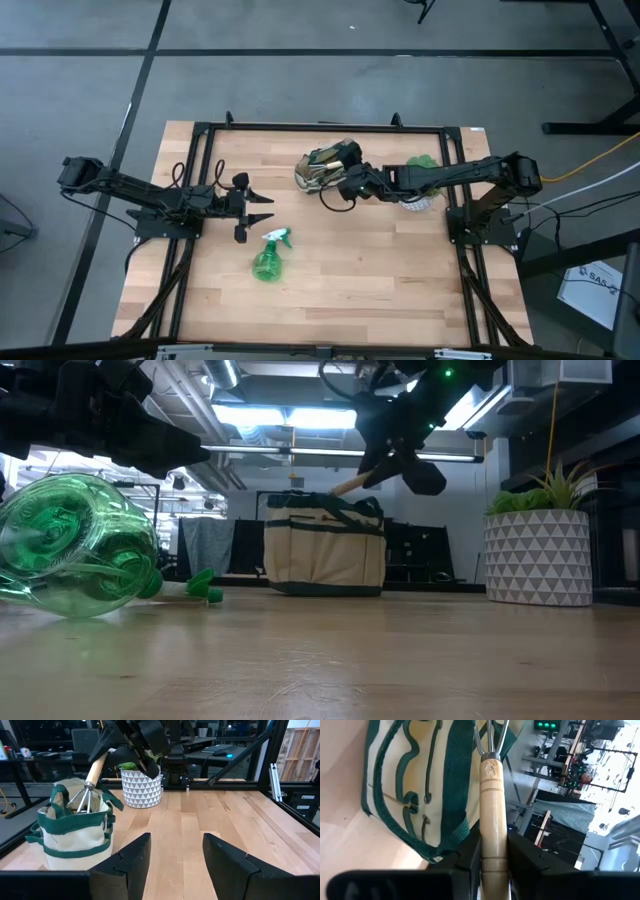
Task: Pick & Place Garden tools in Gardening bag
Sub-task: Put the hand rake into the gardening bag, then put the spray bottle into the gardening bag
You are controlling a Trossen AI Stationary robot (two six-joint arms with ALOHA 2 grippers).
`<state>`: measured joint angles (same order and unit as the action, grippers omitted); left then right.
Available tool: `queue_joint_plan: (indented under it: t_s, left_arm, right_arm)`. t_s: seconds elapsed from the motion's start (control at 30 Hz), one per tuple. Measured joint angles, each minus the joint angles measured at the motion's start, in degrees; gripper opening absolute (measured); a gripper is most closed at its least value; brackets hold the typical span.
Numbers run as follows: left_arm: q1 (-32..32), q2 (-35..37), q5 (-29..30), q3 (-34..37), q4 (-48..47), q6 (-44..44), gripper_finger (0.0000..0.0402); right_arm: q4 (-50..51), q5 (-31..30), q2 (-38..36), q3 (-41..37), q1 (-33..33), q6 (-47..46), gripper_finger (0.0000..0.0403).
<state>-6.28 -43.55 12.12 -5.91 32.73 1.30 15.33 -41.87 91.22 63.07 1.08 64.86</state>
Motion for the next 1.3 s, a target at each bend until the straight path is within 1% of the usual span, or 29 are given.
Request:
queue_joint_plan:
  t_s: [0.07, 0.2, 0.3, 0.4, 0.6, 0.7, 0.77, 0.87, 1.0, 1.07, 1.13, 1.2, 1.3]
  left_arm:
    - [0.0, 0.0, 0.0, 0.0, 0.0, 0.0, 0.0178]
    - [0.0, 0.0, 0.0, 0.0, 0.0, 0.0, 0.0176]
    - [0.0, 0.0, 0.0, 0.0, 0.0, 0.0, 0.0176]
    - [0.0, 0.0, 0.0, 0.0, 0.0, 0.0, 0.0178]
    - [0.0, 0.0, 0.0, 0.0, 0.0, 0.0, 0.0176]
    - [0.0, 0.0, 0.0, 0.0, 0.0, 0.0, 0.0177]
    - [0.0, 0.0, 0.0, 0.0, 0.0, 0.0, 0.0177]
    - [0.0, 0.0, 0.0, 0.0, 0.0, 0.0, 0.0176]
    - [0.0, 0.0, 0.0, 0.0, 0.0, 0.0, 0.0177]
    - [0.0, 0.0, 0.0, 0.0, 0.0, 0.0, 0.0178]
    - [0.0, 0.0, 0.0, 0.0, 0.0, 0.0, 0.0177]
    - [0.0, 0.0, 0.0, 0.0, 0.0, 0.0, 0.0176]
    - [0.0, 0.0, 0.0, 0.0, 0.0, 0.0, 0.0177]
  right_arm:
    - [-0.2, 0.3, 0.0, 0.0, 0.0, -2.0, 0.0094]
    - [-0.4, 3.3, 0.0, 0.0, 0.0, -9.0, 0.0126]
    - [-1.2, 3.6, 0.0, 0.0, 0.0, -11.7, 0.0152]
    - [-2.0, 3.5, 0.0, 0.0, 0.0, -13.6, 0.0169]
    - [-8.9, 2.6, 0.0, 0.0, 0.0, -19.8, 0.0175]
    - [-12.5, 0.1, 0.0, 0.0, 0.0, -22.2, 0.0175]
    - [-13.0, -2.4, 0.0, 0.0, 0.0, -22.2, 0.0176]
    - [-12.8, -4.5, 0.0, 0.0, 0.0, -23.4, 0.0176]
    - [-12.3, -4.5, 0.0, 0.0, -0.2, -29.7, 0.0176]
    - [-11.3, -3.3, -0.1, 0.0, -0.7, -35.6, 0.0176]
    - [-9.7, -0.6, -0.4, 0.0, -1.6, -43.2, 0.0176]
    - [-8.2, 3.7, -0.8, 0.0, -2.8, -51.0, 0.0176]
    - [-7.4, 12.0, -0.9, 0.0, -4.9, -61.1, 0.0176]
